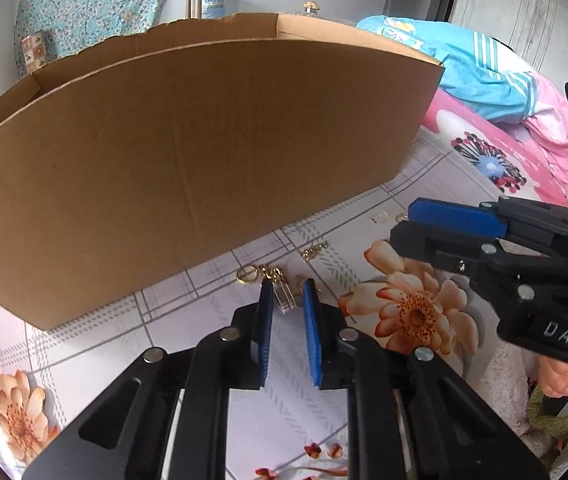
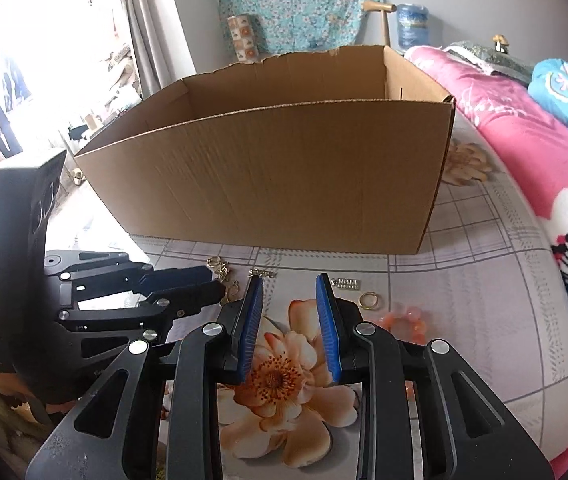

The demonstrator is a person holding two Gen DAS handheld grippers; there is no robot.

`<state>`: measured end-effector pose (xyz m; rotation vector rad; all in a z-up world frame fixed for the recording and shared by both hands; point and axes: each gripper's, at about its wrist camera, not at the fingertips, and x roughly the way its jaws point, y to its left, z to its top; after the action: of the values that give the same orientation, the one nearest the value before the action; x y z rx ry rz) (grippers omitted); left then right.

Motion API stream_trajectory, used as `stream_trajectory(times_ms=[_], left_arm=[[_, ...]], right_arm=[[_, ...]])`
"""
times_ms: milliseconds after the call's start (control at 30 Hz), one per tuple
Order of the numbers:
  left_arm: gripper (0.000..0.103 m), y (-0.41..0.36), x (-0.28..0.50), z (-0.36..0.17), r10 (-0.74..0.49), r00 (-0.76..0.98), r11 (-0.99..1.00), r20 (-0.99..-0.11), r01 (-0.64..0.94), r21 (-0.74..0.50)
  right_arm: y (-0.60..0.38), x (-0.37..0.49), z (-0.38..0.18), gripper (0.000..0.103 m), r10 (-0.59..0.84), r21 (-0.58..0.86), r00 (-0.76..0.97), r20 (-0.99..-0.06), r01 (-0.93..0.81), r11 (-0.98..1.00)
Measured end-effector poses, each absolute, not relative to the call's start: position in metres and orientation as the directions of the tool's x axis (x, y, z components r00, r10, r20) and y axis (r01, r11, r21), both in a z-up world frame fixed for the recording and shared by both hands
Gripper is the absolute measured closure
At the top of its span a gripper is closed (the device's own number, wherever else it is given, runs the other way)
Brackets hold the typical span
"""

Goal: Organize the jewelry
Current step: 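Reach the left tool to the small gold spring charm and close on it, then lift the gold charm with the left tool and carry it toward the box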

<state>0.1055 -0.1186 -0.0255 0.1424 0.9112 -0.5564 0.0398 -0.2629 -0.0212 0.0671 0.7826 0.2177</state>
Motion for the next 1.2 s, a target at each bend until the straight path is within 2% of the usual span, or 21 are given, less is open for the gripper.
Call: stream_trajectory(times_ms=[133, 333, 667, 933, 1033, 1100, 1167, 1200], left_arm=[[0.095, -0.124, 0.105, -0.026, -0.357, 0.503, 0.851, -0.787, 0.523, -0.052], [0.098, -0.118, 0.105, -0.025, -0.354, 0.501, 0.850, -0.790, 0.525, -0.048], [0.099, -0.082, 0.095, -0.020, -0.405, 0.516, 0.868, -0.755, 0.477, -0.140], [0.099, -0.055, 0.083, -0.019, -0.400, 0.547, 0.886, -0.735, 0.435, -0.159], [0.099, -0.041, 0.074, -0.008, -0.455, 0.563, 0.872, -0.690, 0.437, -0.219], [0.099, -0.036, 0.067, 0.000, -0.453, 0.596, 0.873, -0.663, 0.449, -0.192], [0.099, -0.033, 0.070, -0.008, -0.423, 0.587, 0.884, -0.691, 0.434, -0.172], [0.099, -0.029, 0.073, -0.012, -0.436, 0.560, 0.881, -0.705, 0.424, -0.208]], right_arm=[[-0.264, 0.041, -0.022, 0.076, 0.213, 0.136, 0.693, -0.688, -0.165, 0.977], [-0.266, 0.037, -0.020, 0.076, 0.208, 0.138, 0.702, -0.682, -0.155, 0.978], [-0.261, 0.032, -0.017, 0.076, 0.199, 0.121, 0.701, -0.684, -0.161, 0.980], [-0.246, 0.039, -0.018, 0.076, 0.237, 0.133, 0.665, -0.708, -0.204, 0.970], [-0.233, 0.044, -0.019, 0.076, 0.239, 0.103, 0.651, -0.721, -0.240, 0.965], [-0.226, 0.047, -0.019, 0.076, 0.243, 0.093, 0.647, -0.723, -0.257, 0.962], [-0.223, 0.049, -0.021, 0.076, 0.249, 0.098, 0.638, -0.729, -0.263, 0.960], [-0.222, 0.052, -0.023, 0.076, 0.258, 0.110, 0.630, -0.733, -0.264, 0.958]])
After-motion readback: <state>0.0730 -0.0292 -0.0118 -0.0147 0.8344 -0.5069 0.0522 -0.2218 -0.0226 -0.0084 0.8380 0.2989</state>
